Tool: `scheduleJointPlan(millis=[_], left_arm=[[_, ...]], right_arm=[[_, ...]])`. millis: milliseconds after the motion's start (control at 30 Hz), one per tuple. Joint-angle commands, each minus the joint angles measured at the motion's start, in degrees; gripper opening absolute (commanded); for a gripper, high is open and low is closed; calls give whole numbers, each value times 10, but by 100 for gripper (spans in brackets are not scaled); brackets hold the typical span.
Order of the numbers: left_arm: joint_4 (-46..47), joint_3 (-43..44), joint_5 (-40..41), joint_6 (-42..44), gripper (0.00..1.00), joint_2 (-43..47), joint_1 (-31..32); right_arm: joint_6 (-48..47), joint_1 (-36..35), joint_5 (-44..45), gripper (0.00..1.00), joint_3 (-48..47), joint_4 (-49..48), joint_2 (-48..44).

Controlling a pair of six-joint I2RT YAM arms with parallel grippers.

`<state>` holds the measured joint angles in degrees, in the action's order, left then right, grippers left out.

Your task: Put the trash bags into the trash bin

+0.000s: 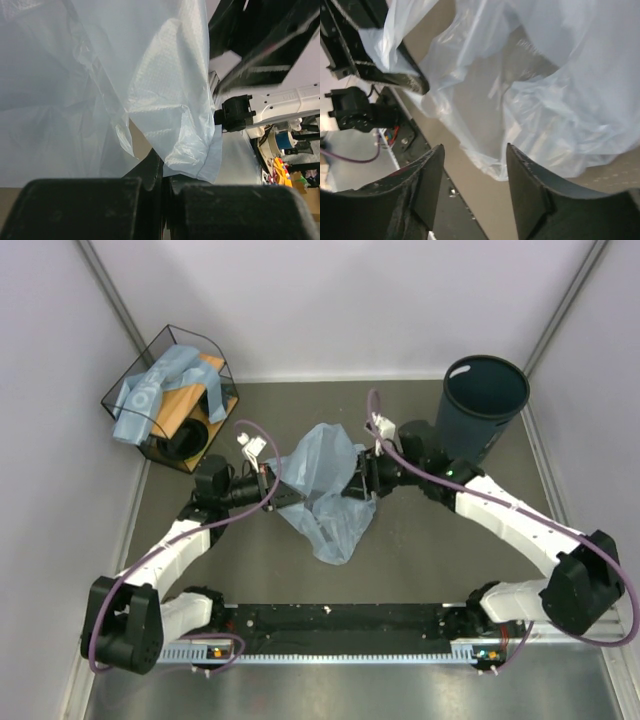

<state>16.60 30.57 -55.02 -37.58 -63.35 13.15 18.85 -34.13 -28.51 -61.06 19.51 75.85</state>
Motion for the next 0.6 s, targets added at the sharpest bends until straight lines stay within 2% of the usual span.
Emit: scheduleJointPlan(millis=[0,100,133,267,400,567], left_arm=[[55,-5,-8,-17,0,-1,-4],[58,-9,-8,-22,0,1,-4],[59,-11,-8,-23,0,2,-3],[61,-11,-8,-24,0,7,-3],[68,-12,-3,-28,0,7,-3],[84,-12,-3,-35,0,3,-3]], right_arm=[[121,-39,42,56,62,-98,7],[143,-55,75,57,57,-140,52],[150,-57,88,61,59,-176,73],[194,-66,100,65,81,-264,113],[222,-84,123,61,80,-298,154],[239,-95,137,61,65,-343,214]])
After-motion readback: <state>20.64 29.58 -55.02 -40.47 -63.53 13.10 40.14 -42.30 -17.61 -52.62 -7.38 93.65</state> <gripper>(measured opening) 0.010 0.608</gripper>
